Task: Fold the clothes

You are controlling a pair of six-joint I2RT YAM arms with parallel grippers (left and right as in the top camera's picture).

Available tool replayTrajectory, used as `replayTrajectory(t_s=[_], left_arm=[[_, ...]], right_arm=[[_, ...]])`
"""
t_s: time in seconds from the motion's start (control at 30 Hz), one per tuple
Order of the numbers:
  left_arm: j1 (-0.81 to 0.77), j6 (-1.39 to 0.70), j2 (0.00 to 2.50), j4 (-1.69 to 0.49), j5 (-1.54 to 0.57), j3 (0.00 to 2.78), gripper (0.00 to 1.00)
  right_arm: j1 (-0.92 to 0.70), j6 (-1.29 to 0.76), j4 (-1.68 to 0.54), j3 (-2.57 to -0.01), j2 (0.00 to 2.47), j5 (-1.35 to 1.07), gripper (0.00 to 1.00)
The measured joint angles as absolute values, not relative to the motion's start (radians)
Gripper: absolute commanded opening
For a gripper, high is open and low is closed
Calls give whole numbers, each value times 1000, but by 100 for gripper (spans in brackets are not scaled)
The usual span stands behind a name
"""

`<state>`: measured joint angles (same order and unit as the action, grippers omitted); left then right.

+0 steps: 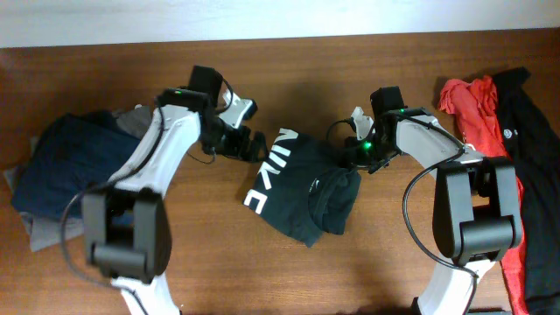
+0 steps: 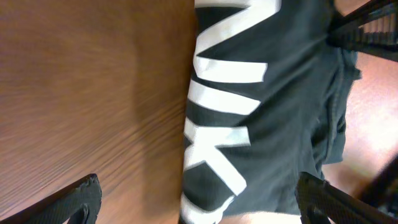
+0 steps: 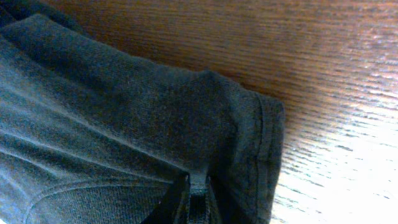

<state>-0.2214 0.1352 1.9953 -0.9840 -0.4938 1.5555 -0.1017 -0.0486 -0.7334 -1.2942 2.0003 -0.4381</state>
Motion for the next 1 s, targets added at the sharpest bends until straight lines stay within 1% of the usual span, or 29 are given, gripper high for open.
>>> replayTrajectory(t_s=[0.23,0.37,0.6,0.67,0.7,0.87,1.0], left_arm=[[-221,139,2183,-935,-679,1554,97],[-231,139,2187,-933,-708,1554,97],[-305,143,2188,-927,-715,1554,96],[-313,146,2188,-930,-719,1554,90],[-313,147,2188,-932,-719,1554,84],[-313,157,2189,-933,-733,1554,67],[-338,161,2202,-911,-741,1554,67]], right_arm=[[-102,-49,-736,-1294,2000,-438,15],[-102,-48,-738,-1294,2000,-438,15],[-102,-50,-743,-1294,2000,-438,15],[-102,-53,-744,-1294,2000,-438,15],[-102,-52,-744,-1294,2000,-438,15],[-102,-53,-744,-1294,2000,-438,15],[-102,-56,-745,-1294,2000,-438,15]])
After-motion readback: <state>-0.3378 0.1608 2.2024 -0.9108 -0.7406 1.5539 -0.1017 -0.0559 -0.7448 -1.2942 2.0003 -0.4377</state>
